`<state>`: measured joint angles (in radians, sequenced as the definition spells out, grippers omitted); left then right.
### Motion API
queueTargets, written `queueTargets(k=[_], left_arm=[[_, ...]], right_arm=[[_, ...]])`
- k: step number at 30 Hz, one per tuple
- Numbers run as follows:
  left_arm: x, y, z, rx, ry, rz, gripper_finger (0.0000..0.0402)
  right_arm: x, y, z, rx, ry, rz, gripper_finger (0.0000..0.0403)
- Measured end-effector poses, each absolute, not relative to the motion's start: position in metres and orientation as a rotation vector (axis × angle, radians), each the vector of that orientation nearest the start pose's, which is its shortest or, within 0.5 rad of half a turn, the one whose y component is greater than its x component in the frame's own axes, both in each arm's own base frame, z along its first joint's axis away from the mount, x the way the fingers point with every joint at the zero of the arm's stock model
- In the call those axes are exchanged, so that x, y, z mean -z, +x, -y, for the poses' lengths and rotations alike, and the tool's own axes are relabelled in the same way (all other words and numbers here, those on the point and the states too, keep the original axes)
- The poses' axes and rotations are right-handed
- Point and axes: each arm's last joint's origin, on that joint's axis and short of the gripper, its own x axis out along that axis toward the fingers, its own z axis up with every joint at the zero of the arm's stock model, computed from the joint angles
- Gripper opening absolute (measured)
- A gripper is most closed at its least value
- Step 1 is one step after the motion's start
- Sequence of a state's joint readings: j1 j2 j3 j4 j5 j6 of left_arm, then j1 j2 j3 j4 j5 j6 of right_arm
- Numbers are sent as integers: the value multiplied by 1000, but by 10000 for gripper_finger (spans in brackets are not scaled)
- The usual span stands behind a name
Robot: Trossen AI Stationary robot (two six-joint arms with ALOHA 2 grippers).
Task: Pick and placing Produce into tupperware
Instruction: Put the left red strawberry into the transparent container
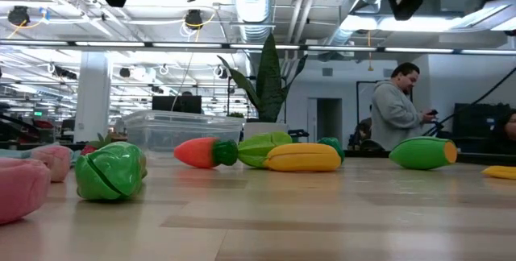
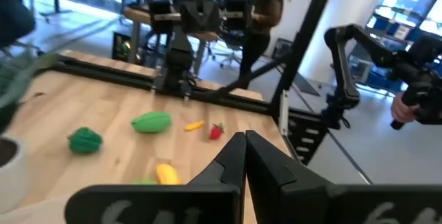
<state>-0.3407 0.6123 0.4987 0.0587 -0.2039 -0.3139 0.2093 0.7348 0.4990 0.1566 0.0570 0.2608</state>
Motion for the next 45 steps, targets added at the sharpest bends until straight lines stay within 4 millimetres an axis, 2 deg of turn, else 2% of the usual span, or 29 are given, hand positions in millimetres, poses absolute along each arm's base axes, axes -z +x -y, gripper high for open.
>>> queueTargets(k=[5,11,18,25,32,36,45], left_arm=[[-278,155,58,177,-314,-163,0],[-258,158,75,204,-385,-353,0],[-245,146,92,225,-491,-514,0],[-243,135,104,187,-496,-517,0],[-227,121,96,-89,-243,-541,0],[-220,118,90,-130,-125,-596,0],[-218,120,85,-109,-168,-668,0]], right_arm=[[-274,184,-46,-175,227,-203,0],[-260,190,-60,-195,262,-386,0],[-253,186,-74,-228,324,-463,0],[-252,180,-87,-200,302,-454,0],[-245,179,-84,-43,171,-471,0],[-247,183,-78,-5,170,-451,0],[-250,189,-65,49,259,-416,0]])
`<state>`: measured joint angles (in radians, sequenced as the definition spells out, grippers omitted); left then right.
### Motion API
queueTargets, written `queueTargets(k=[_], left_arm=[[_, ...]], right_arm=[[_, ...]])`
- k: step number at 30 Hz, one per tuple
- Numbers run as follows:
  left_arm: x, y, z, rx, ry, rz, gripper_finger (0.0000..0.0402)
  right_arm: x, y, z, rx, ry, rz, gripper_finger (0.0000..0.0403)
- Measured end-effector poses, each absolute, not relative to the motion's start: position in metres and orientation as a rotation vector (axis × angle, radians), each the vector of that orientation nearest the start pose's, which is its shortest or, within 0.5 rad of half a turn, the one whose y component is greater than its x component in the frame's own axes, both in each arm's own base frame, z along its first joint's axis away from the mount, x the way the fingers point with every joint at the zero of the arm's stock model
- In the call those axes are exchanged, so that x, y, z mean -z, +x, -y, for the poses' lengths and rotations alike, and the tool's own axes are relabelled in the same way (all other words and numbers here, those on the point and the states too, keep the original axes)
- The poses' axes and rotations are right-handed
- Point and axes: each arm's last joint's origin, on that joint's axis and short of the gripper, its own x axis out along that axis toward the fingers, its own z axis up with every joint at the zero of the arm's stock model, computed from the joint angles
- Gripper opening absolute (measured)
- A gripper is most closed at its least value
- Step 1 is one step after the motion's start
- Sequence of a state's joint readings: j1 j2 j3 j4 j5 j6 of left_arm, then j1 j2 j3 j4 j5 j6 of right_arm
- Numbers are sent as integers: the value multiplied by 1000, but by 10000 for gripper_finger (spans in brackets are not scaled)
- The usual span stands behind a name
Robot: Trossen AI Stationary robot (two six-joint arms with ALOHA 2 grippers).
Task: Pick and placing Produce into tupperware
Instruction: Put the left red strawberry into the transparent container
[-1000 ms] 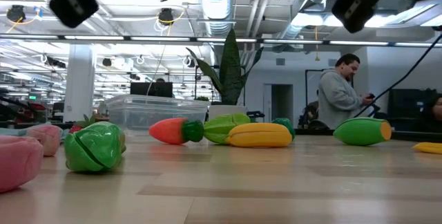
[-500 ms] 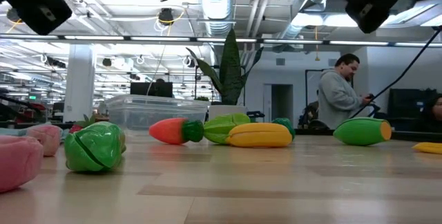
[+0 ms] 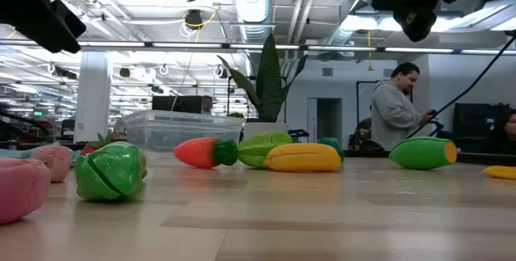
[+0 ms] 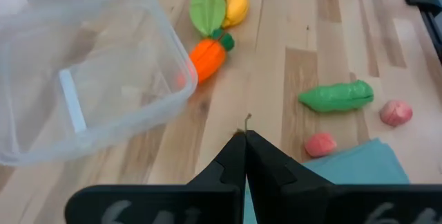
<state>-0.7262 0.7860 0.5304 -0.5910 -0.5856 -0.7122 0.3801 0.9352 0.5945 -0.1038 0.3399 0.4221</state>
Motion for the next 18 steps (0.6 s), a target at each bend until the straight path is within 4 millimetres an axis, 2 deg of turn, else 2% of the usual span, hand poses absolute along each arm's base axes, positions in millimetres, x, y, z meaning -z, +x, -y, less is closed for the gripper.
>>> queueTargets(k=[6,14,18], left_arm=[[-210,127,86,-86,-130,-744,6],[-188,146,94,-151,-35,-830,60],[-178,155,96,-188,-14,-860,72]], right_arm=[[-250,191,-61,61,228,-415,0],[-250,192,-58,74,230,-414,0],[-250,192,-58,75,233,-414,0]])
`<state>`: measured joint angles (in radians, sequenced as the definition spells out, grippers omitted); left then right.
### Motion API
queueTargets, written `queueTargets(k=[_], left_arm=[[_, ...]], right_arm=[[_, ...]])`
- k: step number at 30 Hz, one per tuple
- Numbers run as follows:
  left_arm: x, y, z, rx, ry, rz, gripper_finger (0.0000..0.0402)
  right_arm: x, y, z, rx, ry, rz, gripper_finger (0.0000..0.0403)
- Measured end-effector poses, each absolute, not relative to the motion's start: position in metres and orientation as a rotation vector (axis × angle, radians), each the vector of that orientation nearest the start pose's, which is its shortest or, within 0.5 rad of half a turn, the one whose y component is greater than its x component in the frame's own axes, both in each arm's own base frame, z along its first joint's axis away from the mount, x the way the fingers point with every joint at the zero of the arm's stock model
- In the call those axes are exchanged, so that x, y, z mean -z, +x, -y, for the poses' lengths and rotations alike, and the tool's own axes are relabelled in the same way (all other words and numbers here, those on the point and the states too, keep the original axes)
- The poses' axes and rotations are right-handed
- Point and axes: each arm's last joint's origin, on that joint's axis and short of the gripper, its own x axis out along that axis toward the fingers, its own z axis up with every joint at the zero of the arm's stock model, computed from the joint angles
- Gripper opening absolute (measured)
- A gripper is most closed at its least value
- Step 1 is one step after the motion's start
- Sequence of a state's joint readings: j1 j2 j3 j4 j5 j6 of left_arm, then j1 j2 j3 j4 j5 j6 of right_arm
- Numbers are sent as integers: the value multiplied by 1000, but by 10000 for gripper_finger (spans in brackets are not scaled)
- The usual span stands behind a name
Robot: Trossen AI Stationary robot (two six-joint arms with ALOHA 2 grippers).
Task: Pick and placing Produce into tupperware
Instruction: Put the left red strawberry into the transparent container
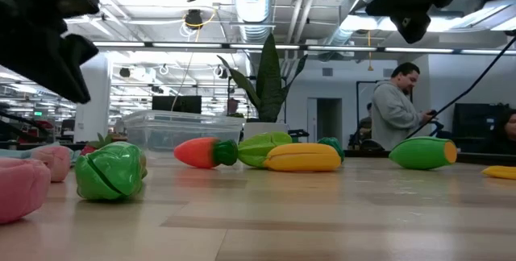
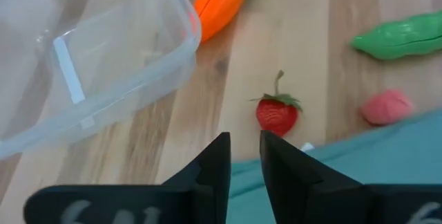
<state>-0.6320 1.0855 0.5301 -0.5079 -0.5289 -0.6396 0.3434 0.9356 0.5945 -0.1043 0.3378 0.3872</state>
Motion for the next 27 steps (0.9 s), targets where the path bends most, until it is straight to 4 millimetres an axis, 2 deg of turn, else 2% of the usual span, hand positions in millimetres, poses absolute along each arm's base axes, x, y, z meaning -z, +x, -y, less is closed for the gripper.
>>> queueTargets(k=[8,12,18,27], left_arm=[[-177,177,98,-245,-218,-741,65],[-179,180,99,-217,-285,-734,62],[-178,180,98,-192,-281,-765,80],[-174,175,95,-196,-190,-822,139]], right_arm=[[-250,192,-59,72,241,-406,0],[-251,192,-59,70,244,-399,0],[-252,192,-59,68,248,-389,0],[-252,193,-59,71,266,-385,0]])
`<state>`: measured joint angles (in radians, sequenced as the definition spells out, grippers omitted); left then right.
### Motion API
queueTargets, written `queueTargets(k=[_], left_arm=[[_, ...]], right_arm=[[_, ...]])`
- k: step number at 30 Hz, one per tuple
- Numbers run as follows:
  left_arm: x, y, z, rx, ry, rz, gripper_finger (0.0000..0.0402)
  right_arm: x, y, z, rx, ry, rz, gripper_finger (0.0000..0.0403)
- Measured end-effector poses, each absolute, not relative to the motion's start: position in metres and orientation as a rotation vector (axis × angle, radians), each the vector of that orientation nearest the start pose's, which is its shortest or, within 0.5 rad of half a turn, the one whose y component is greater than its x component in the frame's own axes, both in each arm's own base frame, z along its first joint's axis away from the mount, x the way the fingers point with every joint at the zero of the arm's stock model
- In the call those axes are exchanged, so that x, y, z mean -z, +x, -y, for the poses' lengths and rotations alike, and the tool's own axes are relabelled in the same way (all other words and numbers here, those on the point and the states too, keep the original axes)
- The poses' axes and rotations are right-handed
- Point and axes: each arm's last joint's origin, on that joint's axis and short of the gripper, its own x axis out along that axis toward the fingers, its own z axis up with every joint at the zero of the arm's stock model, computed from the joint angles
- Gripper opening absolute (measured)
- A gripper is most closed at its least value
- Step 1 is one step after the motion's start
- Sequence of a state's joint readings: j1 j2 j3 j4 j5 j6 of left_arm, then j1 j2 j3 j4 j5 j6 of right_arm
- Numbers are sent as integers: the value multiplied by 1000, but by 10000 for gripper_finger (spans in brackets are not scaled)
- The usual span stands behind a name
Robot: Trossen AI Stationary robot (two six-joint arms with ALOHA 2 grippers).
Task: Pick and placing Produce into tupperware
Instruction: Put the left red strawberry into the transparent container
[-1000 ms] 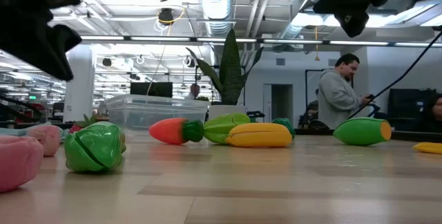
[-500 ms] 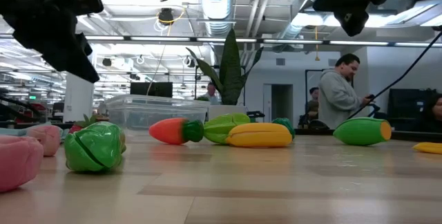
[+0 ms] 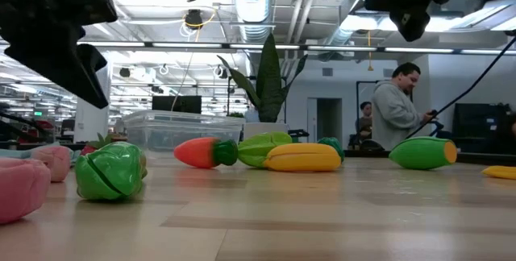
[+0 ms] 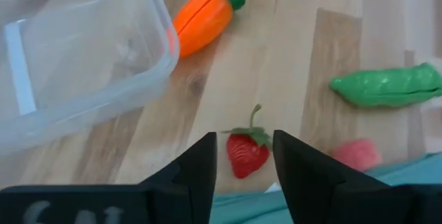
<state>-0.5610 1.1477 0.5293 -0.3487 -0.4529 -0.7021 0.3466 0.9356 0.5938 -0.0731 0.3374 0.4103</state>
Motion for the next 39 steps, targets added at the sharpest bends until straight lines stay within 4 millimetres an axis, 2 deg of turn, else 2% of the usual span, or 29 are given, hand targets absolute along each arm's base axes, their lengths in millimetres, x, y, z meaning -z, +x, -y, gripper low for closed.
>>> queueTargets(k=[6,20,30,35,39], left_arm=[[-173,174,94,-217,-143,-822,160],[-165,175,95,-118,-130,-791,162],[-155,173,88,-129,-107,-805,162],[-154,178,87,-116,-89,-787,162],[-144,187,92,-54,-93,-815,162]], right_arm=[[-252,193,-59,71,267,-386,0],[-252,193,-59,72,266,-387,0],[-252,193,-59,72,265,-387,0],[-252,193,-59,72,266,-387,0],[-252,193,-59,72,266,-386,0]])
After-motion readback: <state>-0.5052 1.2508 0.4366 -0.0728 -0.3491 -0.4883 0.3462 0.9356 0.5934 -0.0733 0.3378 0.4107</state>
